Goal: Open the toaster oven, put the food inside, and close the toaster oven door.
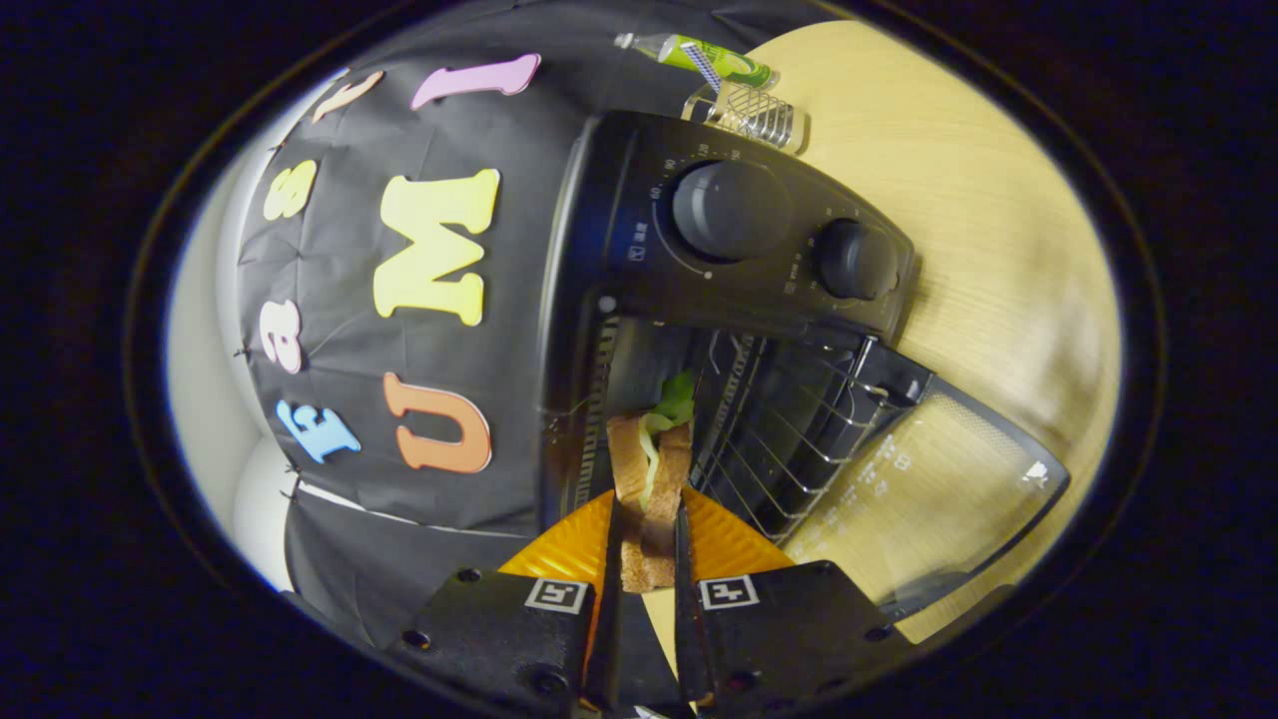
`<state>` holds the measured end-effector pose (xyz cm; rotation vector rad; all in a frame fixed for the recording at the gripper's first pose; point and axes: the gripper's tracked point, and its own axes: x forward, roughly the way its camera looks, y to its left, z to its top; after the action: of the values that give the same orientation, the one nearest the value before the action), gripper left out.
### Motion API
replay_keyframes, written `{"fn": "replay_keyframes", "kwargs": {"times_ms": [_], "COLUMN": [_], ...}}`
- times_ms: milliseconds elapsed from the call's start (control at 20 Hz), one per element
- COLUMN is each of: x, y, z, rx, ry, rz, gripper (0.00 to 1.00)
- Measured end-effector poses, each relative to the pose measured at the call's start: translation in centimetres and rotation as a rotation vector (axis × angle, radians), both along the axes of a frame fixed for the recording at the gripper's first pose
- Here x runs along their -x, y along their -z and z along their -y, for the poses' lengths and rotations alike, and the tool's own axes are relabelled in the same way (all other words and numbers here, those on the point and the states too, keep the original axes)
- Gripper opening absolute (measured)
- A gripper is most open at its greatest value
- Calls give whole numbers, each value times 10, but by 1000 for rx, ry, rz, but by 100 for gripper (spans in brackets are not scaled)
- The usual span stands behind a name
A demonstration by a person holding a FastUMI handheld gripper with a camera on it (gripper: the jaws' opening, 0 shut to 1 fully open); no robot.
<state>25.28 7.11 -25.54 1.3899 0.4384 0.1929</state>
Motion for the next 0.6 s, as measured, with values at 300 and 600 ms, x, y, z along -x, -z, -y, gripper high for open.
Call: {"fn": "replay_keyframes", "kwargs": {"times_ms": [300, 600], "x": [-22, -2], "y": [21, 43], "z": [-11, -21], "rx": [183, 443], "ry": [-44, -207], "rz": [18, -30], "gripper": [35, 81]}}
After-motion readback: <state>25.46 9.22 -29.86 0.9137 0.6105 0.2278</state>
